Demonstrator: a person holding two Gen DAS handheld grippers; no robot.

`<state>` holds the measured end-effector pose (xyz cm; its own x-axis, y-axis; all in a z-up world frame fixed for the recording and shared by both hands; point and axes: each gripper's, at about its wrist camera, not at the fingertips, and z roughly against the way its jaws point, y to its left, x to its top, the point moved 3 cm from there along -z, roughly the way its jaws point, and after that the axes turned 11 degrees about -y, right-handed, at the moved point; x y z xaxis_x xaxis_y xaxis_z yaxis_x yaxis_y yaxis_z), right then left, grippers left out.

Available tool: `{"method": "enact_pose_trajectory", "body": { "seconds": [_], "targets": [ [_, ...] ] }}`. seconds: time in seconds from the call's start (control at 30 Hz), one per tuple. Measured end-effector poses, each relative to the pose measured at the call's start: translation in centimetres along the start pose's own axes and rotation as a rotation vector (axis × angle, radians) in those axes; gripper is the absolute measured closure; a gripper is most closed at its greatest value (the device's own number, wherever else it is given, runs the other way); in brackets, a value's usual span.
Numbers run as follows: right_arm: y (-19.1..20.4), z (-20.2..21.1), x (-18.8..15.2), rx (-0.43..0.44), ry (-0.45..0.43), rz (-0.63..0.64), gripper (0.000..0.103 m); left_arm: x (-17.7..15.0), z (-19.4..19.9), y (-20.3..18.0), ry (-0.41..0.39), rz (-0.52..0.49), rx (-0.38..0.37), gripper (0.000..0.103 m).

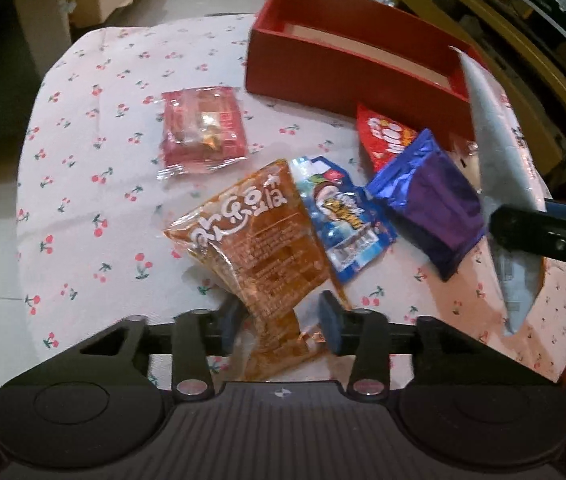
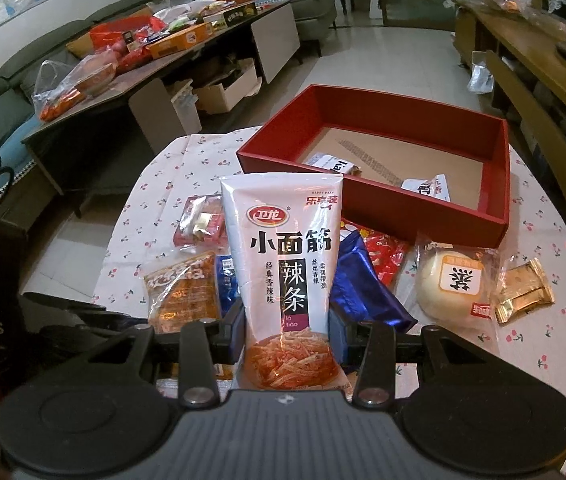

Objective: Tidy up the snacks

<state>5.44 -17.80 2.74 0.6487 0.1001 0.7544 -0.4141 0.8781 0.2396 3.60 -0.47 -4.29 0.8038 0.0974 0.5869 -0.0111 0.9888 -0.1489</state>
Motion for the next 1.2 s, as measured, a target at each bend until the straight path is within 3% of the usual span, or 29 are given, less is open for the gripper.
{"method": "enact_pose_trajectory", "body": {
  "seconds": [0.03, 0.1, 0.2, 0.43, 0.7, 1.0, 1.2],
  "targets": [
    [0.0, 0.0, 0.0, 0.002, 0.000, 0.000, 0.049, 0.1, 0.2, 0.4, -0.003, 0.019, 0.008, 0.029],
    [0.0, 0.1, 0.0, 0.004, 0.000, -0.002, 0.049, 0.3, 0.7, 0.8, -0.023, 0.027, 0.015, 0.017],
    [0.0, 0.2, 0.1, 0.009, -0.003, -0.004, 0.049, 0.3, 0.9, 0.8, -0.024, 0.015, 0.036, 0.013],
    [0.0, 0.6, 0.0, 0.023, -0.008, -0.003, 0.049, -0.2, -1.6, 1.3, 0.039, 0.104, 0.071, 0.004],
    [-0.1, 0.4, 0.0, 0.025, 0.001, -0.003, 0.049, -0.5, -2.3, -0.6, 0.015, 0.025, 0.124, 0.004],
    [0.0, 0.4, 0.1, 0.031, -0.007, -0.008, 0.049, 0.6, -2.4, -0.2, 0.009, 0.121, 0.107, 0.002],
    [-0.2, 0.6, 0.1, 0.030, -0.007, -0.013, 0.049, 0.7, -3.8, -1.7, 0.018, 0.078, 0.138, 0.000]
  ]
}}
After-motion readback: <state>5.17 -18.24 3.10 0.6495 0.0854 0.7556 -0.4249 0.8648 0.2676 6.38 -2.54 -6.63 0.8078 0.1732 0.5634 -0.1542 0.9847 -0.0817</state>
